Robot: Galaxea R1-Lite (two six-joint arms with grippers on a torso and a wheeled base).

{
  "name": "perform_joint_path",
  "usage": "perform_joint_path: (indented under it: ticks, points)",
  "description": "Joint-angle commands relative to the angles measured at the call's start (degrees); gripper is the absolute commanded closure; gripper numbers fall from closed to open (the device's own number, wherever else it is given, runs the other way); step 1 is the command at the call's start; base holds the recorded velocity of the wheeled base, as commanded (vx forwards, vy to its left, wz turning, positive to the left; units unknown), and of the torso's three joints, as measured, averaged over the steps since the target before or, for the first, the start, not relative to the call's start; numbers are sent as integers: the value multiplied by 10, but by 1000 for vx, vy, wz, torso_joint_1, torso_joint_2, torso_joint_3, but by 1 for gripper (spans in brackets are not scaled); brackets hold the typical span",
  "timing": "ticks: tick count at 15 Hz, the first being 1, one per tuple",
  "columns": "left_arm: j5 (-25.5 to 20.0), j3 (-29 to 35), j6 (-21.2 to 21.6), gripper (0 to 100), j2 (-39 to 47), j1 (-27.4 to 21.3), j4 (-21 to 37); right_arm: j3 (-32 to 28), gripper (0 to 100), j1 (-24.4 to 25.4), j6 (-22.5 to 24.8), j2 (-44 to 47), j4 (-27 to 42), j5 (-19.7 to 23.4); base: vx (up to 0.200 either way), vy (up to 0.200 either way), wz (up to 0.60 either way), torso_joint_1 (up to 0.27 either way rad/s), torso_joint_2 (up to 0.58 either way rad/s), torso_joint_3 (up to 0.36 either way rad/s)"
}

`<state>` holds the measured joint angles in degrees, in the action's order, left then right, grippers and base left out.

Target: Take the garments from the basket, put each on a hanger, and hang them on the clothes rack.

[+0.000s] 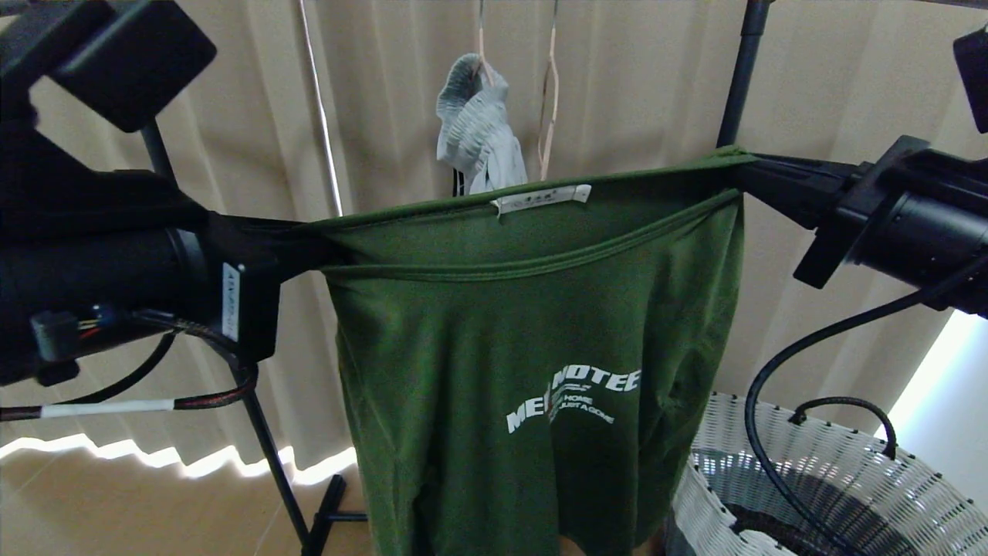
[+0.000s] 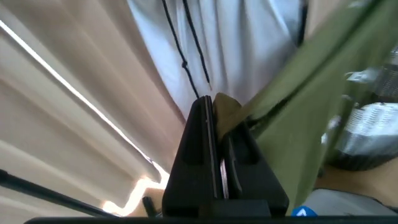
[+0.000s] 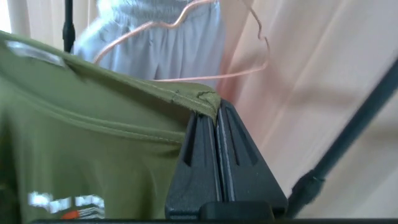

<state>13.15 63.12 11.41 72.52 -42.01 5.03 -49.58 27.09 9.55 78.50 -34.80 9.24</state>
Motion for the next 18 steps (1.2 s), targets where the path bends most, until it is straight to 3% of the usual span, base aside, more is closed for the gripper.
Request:
perform_joint_path:
  ticks: [1, 2, 6, 12, 15, 18]
  points:
    - [-1, -9, 0, 100, -26, -4, 1, -9, 100, 0, 0, 24, -1, 0, 0, 0, 0, 0, 0, 0]
    - [-30, -25, -1, 100, -43, -28, 1, -28, 100, 0, 0, 36, -1, 0, 0, 0, 0, 0, 0, 0]
    - [-37, -61, 5, 100, -50, -43, -5, -39, 100, 1, -1, 51, -3, 1, 0, 0, 0, 0, 0, 0]
    - [-63, -56, 4, 100, -48, -58, -19, -34, 100, 2, 0, 37, -10, -5, 0, 0, 0, 0, 0, 0]
    - [-54, -41, 8, 100, -2, -10, -87, -33, 100, 2, 0, -11, 21, -7, 0, 0, 0, 0, 0, 0]
    - [24, 18, 9, 100, 79, 11, -134, -33, 100, 4, 0, -85, 108, -5, 0, 0, 0, 0, 0, 0]
